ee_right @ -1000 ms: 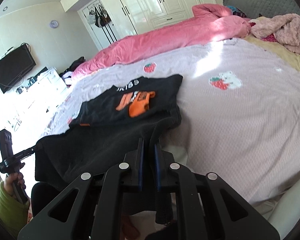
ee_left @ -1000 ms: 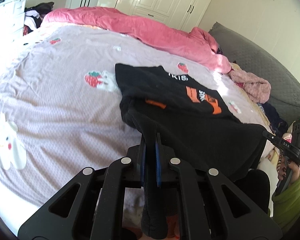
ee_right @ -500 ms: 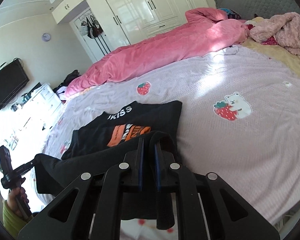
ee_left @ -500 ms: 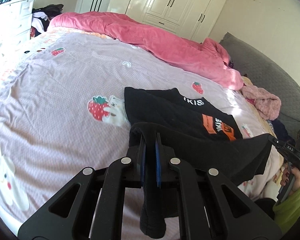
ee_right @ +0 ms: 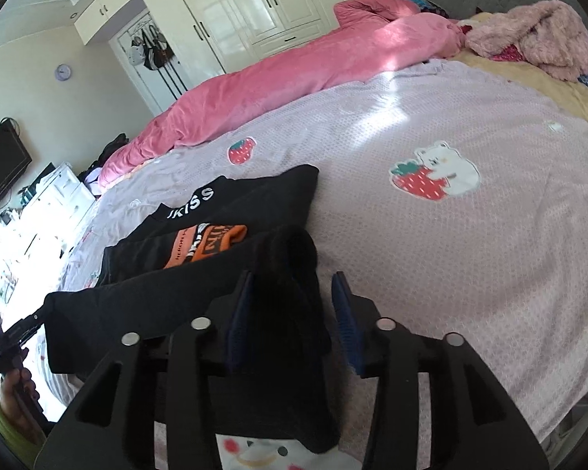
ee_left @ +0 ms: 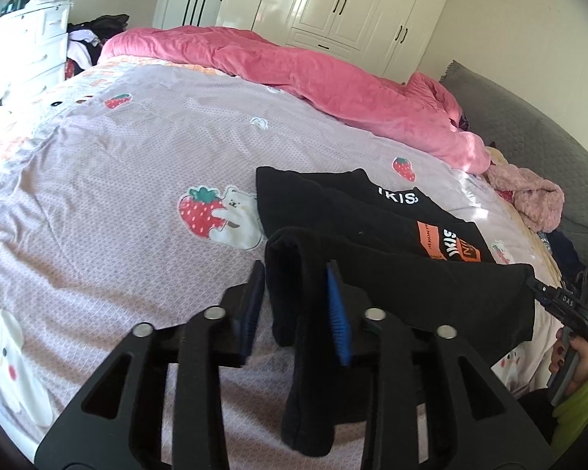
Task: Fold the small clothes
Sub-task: 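Lift the hem with both grippers and fold it toward the collar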
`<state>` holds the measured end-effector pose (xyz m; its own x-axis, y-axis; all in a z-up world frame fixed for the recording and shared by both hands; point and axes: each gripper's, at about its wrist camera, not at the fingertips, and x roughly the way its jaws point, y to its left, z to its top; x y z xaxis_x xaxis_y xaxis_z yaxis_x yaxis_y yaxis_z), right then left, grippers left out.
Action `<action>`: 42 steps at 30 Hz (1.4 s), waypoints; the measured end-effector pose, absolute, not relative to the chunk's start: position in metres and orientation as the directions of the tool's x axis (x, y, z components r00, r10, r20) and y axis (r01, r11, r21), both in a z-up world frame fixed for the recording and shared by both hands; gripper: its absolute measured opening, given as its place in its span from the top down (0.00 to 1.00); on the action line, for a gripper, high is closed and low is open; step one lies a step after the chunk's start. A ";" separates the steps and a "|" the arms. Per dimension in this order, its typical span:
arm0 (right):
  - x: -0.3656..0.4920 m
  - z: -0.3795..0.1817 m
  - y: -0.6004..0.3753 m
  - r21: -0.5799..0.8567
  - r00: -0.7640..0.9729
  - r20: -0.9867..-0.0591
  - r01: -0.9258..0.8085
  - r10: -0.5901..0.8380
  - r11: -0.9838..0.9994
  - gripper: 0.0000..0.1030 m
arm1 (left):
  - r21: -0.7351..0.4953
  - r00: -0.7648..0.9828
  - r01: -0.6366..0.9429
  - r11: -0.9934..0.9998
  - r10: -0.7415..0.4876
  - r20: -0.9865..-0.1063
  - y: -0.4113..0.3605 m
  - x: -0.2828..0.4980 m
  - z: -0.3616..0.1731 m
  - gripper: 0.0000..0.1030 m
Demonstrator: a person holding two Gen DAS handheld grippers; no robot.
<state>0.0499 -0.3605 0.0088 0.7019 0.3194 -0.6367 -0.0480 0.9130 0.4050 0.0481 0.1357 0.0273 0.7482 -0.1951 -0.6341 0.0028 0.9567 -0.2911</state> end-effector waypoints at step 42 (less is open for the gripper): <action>-0.001 0.005 -0.350 0.531 0.613 -0.627 -0.115 0.481 0.839 0.94 | -0.425 0.643 0.172 0.889 -0.427 -0.635 0.107 0.016 0.016 0.95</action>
<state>-0.0007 -0.3495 0.0053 0.6132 0.4808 -0.6268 -0.1149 0.8393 0.5314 0.0164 0.1068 0.0160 0.6433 -0.4275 -0.6352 0.1716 0.8890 -0.4245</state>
